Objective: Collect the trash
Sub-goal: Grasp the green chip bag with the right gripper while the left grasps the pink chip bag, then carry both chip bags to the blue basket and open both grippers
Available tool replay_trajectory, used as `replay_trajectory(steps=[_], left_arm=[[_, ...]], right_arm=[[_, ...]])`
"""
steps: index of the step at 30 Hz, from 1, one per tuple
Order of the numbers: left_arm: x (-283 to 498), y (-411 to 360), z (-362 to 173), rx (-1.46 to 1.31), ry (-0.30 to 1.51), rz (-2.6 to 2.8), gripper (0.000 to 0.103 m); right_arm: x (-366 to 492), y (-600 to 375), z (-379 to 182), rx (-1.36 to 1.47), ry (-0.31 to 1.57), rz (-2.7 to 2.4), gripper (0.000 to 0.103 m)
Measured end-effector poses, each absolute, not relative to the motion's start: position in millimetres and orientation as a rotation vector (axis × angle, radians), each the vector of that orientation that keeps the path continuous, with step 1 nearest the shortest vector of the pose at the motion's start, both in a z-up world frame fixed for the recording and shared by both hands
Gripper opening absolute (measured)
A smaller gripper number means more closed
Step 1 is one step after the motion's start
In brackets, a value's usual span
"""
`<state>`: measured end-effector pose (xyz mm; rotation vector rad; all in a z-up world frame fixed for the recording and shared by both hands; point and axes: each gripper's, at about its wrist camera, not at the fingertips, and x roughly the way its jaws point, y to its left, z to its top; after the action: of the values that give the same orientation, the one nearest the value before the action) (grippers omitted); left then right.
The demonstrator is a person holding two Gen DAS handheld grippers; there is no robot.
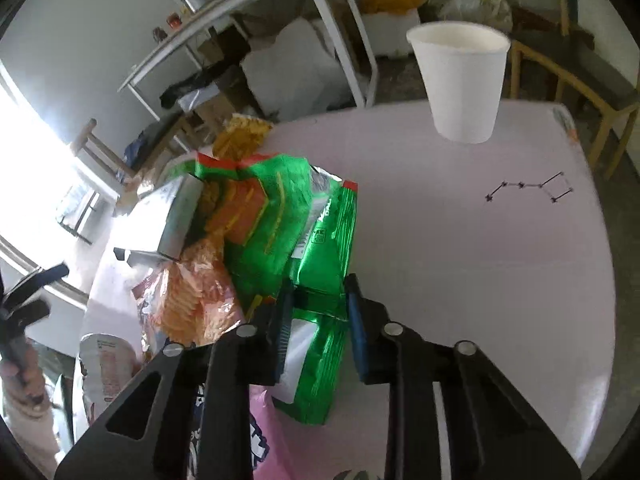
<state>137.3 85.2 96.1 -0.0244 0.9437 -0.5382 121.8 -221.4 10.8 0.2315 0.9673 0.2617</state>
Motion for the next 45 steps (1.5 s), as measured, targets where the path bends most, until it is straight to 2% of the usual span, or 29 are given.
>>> replay_trajectory(steps=[4,7,14,17,18,21,22,23,24,25,28,33,35,39,45], left_arm=[[107.0,26.6,106.1,0.03,0.998,-0.728,0.089],[80.8,-36.7,102.2,0.214,1.024,-0.827,0.089],[40.9,-147.5,59.0,0.664,1.029,-0.801,0.089],[46.4,-165.8,39.3,0.721,1.062,-0.695,0.087],[48.0,-170.3,34.4,0.759,1.052,-0.645,0.076],[51.0,-170.4,26.8,0.832,1.049,-0.576,0.051],[54.8,-169.7,25.1,0.832,1.067,-0.577,0.047],[55.4,-169.4,26.9,0.812,1.067,-0.582,0.034],[55.6,-167.8,28.1,0.807,1.068,-0.569,0.017],[53.8,-165.7,32.7,0.798,1.053,-0.562,0.012],[46.7,-160.6,51.2,0.731,1.053,-0.61,0.011],[12.7,-150.1,108.5,0.617,0.954,-0.68,0.011],[-1.4,-147.3,134.7,0.548,0.882,-0.69,0.011],[-33.2,-141.2,175.8,0.378,0.852,-0.8,0.011],[-86.8,-153.2,184.1,0.292,0.859,-0.96,0.01]], right_arm=[[105.7,-231.2,32.7,0.244,0.89,0.24,0.008],[92.4,-240.1,48.0,0.235,0.85,0.218,0.008],[70.9,-264.8,58.0,0.258,0.844,0.21,0.008],[73.0,-263.7,54.9,0.281,0.852,0.21,0.008],[70.8,-265.6,54.9,0.289,0.85,0.216,0.008],[64.7,-268.8,57.7,0.29,0.841,0.224,0.008],[64.7,-267.6,58.7,0.291,0.838,0.222,0.008],[62.4,-268.9,60.2,0.294,0.835,0.219,0.008],[58.7,-271.8,62.4,0.303,0.829,0.214,0.008],[54.6,-274.4,64.1,0.307,0.823,0.21,0.008],[37.2,-282.4,72.4,0.326,0.809,0.205,0.008],[-18.6,-302.8,98.1,0.352,0.766,0.188,0.008],[-58.4,-318.0,113.9,0.374,0.716,0.154,0.008],[-154.8,-352.9,136.2,0.475,0.614,0.086,0.008],[-315.1,-404.0,90.8,0.755,0.64,-0.024,0.007]])
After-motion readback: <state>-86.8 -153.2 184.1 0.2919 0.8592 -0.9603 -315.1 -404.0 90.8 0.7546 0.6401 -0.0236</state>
